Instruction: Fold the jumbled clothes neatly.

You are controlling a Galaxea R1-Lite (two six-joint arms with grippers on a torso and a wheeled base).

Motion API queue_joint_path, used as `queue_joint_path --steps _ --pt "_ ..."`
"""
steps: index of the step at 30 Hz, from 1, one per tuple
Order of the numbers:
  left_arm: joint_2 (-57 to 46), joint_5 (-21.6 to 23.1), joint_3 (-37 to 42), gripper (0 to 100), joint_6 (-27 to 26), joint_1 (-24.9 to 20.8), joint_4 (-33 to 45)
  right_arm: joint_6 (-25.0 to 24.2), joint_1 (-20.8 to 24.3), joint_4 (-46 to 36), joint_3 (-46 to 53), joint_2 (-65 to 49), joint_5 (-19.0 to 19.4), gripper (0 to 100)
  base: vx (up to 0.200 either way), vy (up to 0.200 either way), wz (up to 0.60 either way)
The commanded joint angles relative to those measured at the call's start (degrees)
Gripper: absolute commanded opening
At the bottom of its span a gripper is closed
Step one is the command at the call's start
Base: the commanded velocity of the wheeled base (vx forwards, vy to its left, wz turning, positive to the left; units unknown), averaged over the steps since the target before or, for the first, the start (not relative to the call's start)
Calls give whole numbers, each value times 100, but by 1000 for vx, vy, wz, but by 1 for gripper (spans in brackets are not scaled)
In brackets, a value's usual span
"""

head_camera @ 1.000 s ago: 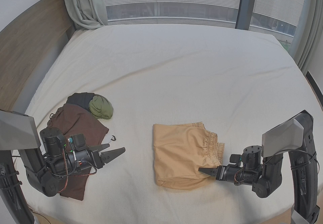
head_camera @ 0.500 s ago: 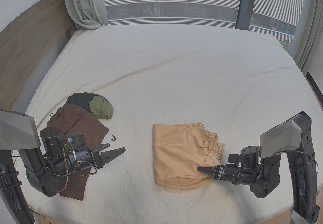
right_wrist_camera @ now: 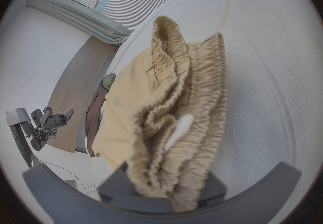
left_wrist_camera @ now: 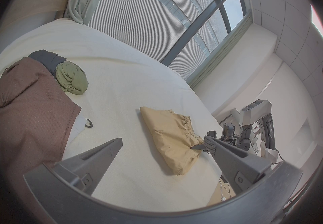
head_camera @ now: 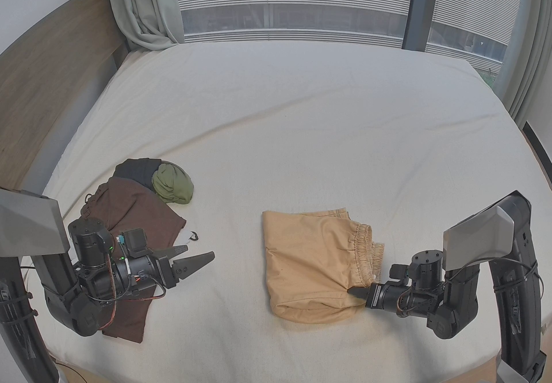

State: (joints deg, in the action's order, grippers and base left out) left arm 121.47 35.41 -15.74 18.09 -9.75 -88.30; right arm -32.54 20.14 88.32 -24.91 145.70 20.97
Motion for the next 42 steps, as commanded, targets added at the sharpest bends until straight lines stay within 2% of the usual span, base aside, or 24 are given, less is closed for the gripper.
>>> queue_joint_path --steps 1,18,30,35,42 --pt "0 1 1 100 1 0 -3 2 -1 10 3 2 4 0 0 0 0" --pt "-18 -8 18 100 -7 8 -3 19 113 19 56 -147 21 0 0 0 0" --pt "-44 -8 27 100 -7 26 -3 46 544 19 443 -1123 118 0 0 0 0" --pt "-44 -8 36 100 -7 61 -3 46 553 27 425 -1246 136 0 0 0 0" --pt "-44 -8 27 100 1 61 -3 46 553 10 416 -1641 382 0 0 0 0"
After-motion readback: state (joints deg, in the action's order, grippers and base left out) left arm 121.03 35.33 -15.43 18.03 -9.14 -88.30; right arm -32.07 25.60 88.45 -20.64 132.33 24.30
